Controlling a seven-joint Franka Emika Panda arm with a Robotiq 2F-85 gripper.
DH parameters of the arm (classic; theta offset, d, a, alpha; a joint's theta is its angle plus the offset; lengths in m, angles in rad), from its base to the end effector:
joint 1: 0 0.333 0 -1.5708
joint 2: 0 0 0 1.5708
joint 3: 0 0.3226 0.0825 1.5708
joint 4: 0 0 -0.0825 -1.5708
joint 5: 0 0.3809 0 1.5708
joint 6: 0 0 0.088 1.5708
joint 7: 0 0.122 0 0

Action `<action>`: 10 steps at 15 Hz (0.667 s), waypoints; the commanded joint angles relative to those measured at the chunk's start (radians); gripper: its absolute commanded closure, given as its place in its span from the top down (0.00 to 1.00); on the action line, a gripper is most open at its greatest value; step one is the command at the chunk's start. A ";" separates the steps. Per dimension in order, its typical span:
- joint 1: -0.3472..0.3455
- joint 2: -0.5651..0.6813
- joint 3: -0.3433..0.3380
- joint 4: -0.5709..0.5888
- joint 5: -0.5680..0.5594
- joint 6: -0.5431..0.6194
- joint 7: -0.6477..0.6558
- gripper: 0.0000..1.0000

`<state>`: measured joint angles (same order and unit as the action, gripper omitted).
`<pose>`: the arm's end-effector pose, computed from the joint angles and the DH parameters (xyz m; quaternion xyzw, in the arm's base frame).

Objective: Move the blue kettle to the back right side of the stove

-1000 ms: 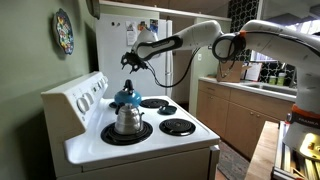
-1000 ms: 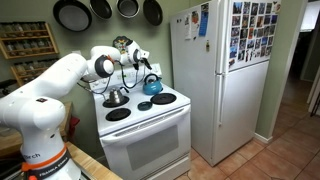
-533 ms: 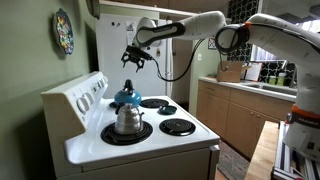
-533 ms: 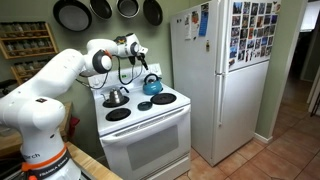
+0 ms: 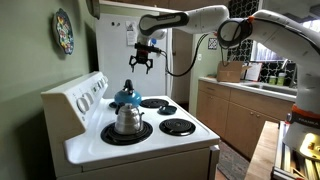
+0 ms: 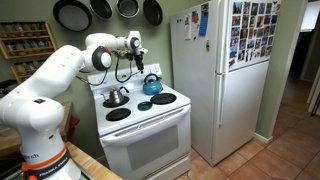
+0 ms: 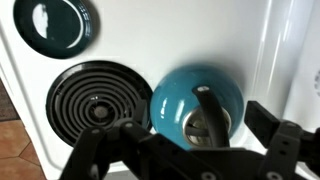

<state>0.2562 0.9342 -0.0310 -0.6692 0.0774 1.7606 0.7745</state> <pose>0.7730 0.1978 0.4220 -0.9600 0.2674 -0.0561 0.0609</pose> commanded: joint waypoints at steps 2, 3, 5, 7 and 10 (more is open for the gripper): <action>-0.031 -0.049 0.048 -0.041 0.026 -0.181 -0.174 1.00; -0.031 -0.054 0.052 -0.046 0.018 -0.205 -0.221 1.00; -0.027 -0.063 0.052 -0.052 0.002 -0.245 -0.300 1.00; -0.026 -0.074 0.045 -0.066 -0.012 -0.259 -0.379 1.00; -0.043 -0.082 0.053 -0.087 0.006 -0.219 -0.478 1.00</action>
<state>0.2348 0.8909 0.0062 -0.6925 0.0749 1.5229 0.3826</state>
